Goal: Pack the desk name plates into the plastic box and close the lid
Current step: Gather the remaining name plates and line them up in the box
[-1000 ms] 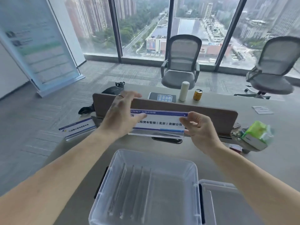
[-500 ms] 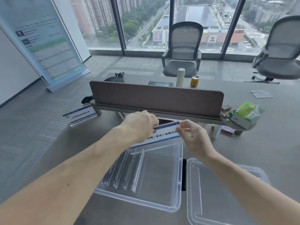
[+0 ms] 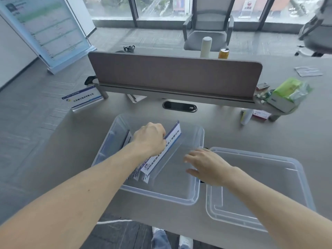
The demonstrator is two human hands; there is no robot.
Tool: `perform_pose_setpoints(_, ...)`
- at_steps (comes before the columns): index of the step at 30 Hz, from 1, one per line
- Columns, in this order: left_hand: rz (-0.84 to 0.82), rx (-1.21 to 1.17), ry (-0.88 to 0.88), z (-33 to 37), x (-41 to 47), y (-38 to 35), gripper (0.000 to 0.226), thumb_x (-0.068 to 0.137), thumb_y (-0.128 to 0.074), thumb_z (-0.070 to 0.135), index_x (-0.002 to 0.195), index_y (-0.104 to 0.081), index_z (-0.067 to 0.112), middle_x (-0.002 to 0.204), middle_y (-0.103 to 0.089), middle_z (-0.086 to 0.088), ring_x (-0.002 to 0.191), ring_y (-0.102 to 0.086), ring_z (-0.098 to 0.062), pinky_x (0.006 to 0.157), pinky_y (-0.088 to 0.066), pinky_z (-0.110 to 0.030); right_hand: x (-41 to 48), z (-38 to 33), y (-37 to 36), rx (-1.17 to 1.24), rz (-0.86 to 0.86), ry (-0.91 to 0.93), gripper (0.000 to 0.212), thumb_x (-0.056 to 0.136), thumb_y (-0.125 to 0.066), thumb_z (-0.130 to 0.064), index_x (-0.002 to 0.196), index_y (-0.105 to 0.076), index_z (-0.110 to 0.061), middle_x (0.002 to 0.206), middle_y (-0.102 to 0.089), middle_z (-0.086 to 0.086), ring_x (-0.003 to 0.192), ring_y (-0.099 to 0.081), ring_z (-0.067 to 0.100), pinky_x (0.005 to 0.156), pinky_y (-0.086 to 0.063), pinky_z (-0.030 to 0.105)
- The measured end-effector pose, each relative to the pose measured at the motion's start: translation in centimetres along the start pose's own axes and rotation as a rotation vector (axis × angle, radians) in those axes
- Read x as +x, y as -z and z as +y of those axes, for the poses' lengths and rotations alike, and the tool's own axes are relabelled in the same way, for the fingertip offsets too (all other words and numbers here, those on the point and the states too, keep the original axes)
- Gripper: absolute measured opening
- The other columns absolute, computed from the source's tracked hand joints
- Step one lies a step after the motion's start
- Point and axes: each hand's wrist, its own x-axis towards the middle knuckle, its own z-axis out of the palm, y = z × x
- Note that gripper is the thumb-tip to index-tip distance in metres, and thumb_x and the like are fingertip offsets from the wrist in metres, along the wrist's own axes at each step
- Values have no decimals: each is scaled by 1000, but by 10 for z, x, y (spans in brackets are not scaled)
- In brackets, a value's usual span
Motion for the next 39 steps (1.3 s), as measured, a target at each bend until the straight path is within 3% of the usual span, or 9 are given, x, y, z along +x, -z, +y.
perform_pose_setpoints(4,-34,-79,81,-6,10,-40,33,90,-62,21,61,-45,19,67,-53,-2,70,-57,-29,59,-44,-29,12,14,-18,-89,-81,40,35,101,-45,-47,115,-62,-20,108,-65,-1,112,-57,25,106,-36,34)
perform_pose_setpoints(9,-89,-142,144,-12,19,-86,31,90,-63,16,62,-48,12,62,-57,-5,60,-58,-25,54,-50,-30,18,15,-48,-141,-71,55,46,100,-34,-48,95,-71,-20,91,-69,-2,112,-53,25,119,-14,35)
perform_pose_setpoints(11,-108,-156,153,-14,23,-100,33,92,-63,17,63,-49,11,60,-56,-6,57,-56,-24,54,-51,-31,18,14,-55,-144,-11,28,49,97,-32,-43,81,-70,-18,80,-67,-1,106,-53,28,116,-14,35)
perform_pose_setpoints(15,-122,-171,162,-16,30,-125,39,93,-63,18,61,-44,11,58,-51,-5,54,-52,-24,48,-41,-26,20,11,-59,-176,11,-12,51,93,-32,-42,71,-69,-15,75,-65,2,101,-52,30,119,-19,39)
perform_pose_setpoints(20,-135,-161,155,-15,35,-139,37,94,-62,26,65,-43,13,63,-53,-5,62,-59,-27,50,-43,-28,22,5,-64,-188,40,-49,55,90,-30,-41,65,-70,-13,70,-63,5,101,-54,33,121,-20,44)
perform_pose_setpoints(22,-164,-141,143,-13,37,-138,41,91,-65,30,64,-39,14,63,-52,-6,61,-56,-27,48,-37,-28,22,7,-65,-187,61,-45,51,90,-33,-38,62,-68,-13,68,-61,5,98,-54,34,121,-21,44)
perform_pose_setpoints(27,-192,-119,154,-14,40,-133,41,90,-64,10,61,-35,13,57,-43,-4,47,-41,-17,41,-28,-24,22,6,-64,-184,89,-34,47,89,-35,-36,59,-64,-13,66,-59,5,93,-53,33,120,-23,44)
perform_pose_setpoints(30,-191,-75,160,-17,39,-128,39,89,-63,6,61,-37,12,59,-48,-7,47,-40,-16,40,-27,-24,22,5,-64,-186,105,-36,46,88,-35,-36,59,-63,-14,66,-59,5,93,-52,33,120,-22,43)
perform_pose_setpoints(39,-187,-49,203,-28,41,-125,39,88,-66,7,60,-40,12,54,-44,-3,46,-44,-18,41,-33,-23,22,4,-63,-178,112,-43,43,88,-39,-34,58,-63,-13,65,-57,5,93,-53,34,120,-24,44)
